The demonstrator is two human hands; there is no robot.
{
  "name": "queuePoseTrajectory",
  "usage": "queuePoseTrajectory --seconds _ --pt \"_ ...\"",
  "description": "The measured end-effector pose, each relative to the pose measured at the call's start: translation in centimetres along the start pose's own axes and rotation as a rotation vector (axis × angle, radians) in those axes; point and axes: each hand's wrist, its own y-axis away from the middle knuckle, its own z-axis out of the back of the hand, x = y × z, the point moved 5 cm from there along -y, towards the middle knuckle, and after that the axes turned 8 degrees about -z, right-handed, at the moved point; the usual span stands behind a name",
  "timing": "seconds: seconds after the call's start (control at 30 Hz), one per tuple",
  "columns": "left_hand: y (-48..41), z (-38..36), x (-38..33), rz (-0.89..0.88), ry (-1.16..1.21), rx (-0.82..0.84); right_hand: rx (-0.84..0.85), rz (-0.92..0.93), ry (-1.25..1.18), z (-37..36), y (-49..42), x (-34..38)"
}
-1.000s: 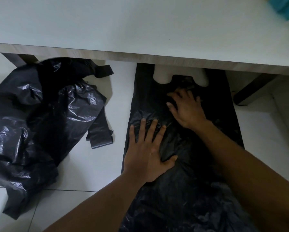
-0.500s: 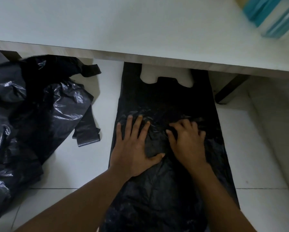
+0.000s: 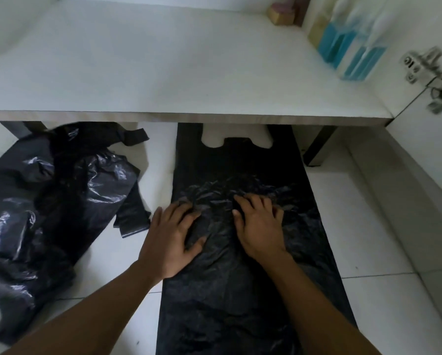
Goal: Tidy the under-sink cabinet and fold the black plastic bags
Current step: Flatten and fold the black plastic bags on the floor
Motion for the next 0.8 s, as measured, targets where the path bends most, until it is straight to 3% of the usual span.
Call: queuePoseTrajectory --seconds 0.1,0.17,0.3,0.43,0.63,0.8 --pt "0.3 -0.4 -0.2 0.025 -0.019 0.005 0.065 0.134 0.013 -1.4 1.0 1.8" --pt "0.3 -0.4 -0.2 0.032 -0.026 0.007 0.057 0.117 0.018 -1.4 0.4 -0.4" --pt "0.3 -0.3 -0.2 0.029 -0.018 0.011 -0.021 -0.128 -0.015 0.8 -1.9 -9.7" --pt "0.2 -0.4 -0.2 0.029 0.000 0.022 0.028 -0.338 -0.042 2.6 -2.5 -16.3" --pt "0.9 1.3 0.0 0.136 0.200 -0.221 -0.077 -0.414 -0.315 3.9 -0.8 -14.9" --pt "1.0 1.5 -0.1 0.223 0.259 -0.198 -0.057 -0.355 -0.409 4.1 0.1 -14.1"
